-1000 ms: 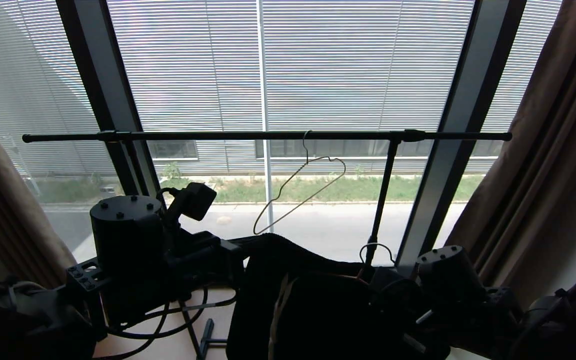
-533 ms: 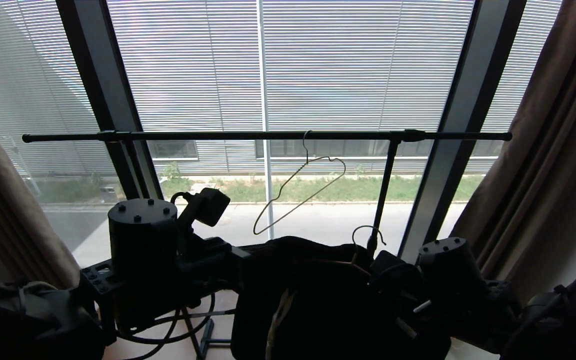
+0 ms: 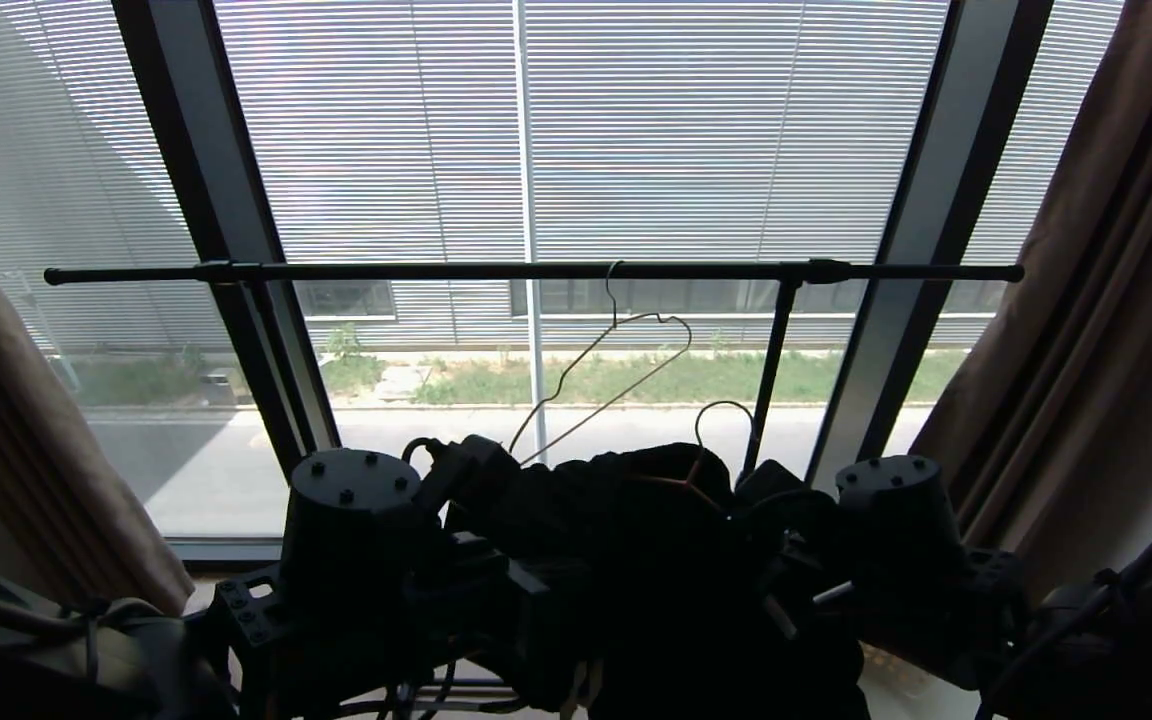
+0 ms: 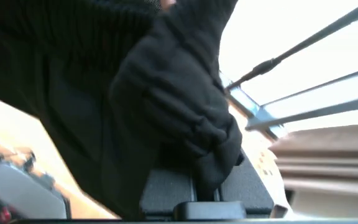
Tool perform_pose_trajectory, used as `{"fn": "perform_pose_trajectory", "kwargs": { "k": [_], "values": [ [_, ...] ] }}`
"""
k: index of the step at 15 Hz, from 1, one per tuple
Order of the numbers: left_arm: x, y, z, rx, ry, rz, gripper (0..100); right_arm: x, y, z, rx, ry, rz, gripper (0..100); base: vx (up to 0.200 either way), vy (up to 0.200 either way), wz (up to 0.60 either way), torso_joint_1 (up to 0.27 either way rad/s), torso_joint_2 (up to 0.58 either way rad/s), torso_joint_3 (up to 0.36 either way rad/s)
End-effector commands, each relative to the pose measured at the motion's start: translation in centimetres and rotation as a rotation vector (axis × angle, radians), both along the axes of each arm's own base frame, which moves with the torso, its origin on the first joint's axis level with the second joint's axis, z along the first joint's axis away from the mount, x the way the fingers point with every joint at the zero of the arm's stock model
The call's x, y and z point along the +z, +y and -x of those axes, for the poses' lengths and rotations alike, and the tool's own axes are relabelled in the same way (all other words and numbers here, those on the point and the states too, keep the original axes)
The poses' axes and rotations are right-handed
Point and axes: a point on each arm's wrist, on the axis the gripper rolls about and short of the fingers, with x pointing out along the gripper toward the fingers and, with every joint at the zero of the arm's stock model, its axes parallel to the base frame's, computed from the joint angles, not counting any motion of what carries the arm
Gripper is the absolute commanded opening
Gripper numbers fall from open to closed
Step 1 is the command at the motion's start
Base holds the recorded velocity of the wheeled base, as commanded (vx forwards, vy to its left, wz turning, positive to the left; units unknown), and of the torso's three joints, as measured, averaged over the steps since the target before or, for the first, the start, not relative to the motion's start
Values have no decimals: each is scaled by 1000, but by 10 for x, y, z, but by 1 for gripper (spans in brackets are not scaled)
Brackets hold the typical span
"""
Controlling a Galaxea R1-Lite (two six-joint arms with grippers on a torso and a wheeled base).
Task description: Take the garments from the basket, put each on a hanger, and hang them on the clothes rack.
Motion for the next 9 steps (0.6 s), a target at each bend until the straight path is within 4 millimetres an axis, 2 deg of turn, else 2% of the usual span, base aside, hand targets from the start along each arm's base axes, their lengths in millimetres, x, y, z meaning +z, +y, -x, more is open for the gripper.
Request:
{"fn": "perform_pose_trajectory", "kwargs": {
  "k": [1, 4, 9],
  "values": [
    [-18, -10, 0, 10, 33, -54, 0, 4, 1, 1, 37, -8, -55, 0, 0, 0, 0, 0, 0, 0],
    [-28, -14, -4, 26, 45, -80, 0, 14, 0, 8, 119, -12, -122, 0, 0, 0, 0, 0, 0, 0],
    [-27, -13, -2, 28, 40, -81, 0, 30, -6, 14, 193, -1, -239, 0, 0, 0, 0, 0, 0, 0]
  ]
}}
